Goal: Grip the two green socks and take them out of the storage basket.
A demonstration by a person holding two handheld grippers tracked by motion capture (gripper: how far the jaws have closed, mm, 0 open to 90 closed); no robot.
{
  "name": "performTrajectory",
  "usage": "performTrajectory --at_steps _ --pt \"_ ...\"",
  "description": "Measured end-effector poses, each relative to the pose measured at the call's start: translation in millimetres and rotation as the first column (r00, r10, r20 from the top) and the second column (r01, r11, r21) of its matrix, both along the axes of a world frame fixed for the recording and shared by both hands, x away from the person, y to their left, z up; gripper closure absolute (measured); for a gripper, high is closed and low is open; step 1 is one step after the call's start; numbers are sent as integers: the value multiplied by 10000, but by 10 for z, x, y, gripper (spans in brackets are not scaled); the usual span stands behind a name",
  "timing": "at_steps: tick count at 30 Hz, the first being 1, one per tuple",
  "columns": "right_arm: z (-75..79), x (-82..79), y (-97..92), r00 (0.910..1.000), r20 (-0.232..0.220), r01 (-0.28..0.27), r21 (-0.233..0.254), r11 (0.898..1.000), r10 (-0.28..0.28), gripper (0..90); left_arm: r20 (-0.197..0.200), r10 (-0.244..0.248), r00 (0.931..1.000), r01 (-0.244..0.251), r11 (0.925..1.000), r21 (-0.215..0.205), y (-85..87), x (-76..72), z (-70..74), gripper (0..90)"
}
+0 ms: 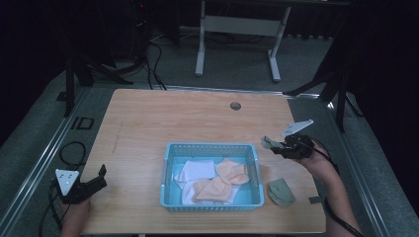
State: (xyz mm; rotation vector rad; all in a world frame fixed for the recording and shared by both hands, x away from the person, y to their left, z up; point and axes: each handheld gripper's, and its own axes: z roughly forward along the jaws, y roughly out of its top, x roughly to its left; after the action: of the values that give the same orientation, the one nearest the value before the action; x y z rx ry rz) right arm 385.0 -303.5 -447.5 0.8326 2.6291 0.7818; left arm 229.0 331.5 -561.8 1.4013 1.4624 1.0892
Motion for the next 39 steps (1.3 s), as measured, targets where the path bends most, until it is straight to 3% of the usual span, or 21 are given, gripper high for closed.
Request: performTrajectory --at_steps 5,16,20,22,26,30,35,39 --pt "-230 71 -33 9987 146 479 165 9987 -482 752 8 -8 10000 8 10000 12 -1 -1 0 5" --pt "-603 120 65 9978 -556 343 -413 9986 -365 720 15 -21 10000 21 10000 4 0 -1 0 5" --pt "-691 108 77 9948 -997 137 -480 9988 -184 647 -1 -43 10000 43 10000 -15 2 1 0 5" --pt "-723 96 89 9926 -1213 -12 -566 9984 -57 551 -11 -51 10000 51 10000 1 3 0 0 5" --pt "-692 48 72 9935 -1137 -53 -520 9986 -7 422 -7 -39 10000 39 10000 0 3 -2 0 5" --pt "-556 -27 15 9975 -712 35 -258 9997 -53 351 -10 -35 10000 35 10000 15 1 -1 0 5" --pt "-447 -111 -136 9972 -412 639 529 9966 -617 170 3 -19 10000 19 10000 10 1 -2 0 5" --pt "-502 -171 -309 9930 -389 1141 790 9903 -1113 138 -4 -13 10000 13 10000 22 0 -2 0 5"
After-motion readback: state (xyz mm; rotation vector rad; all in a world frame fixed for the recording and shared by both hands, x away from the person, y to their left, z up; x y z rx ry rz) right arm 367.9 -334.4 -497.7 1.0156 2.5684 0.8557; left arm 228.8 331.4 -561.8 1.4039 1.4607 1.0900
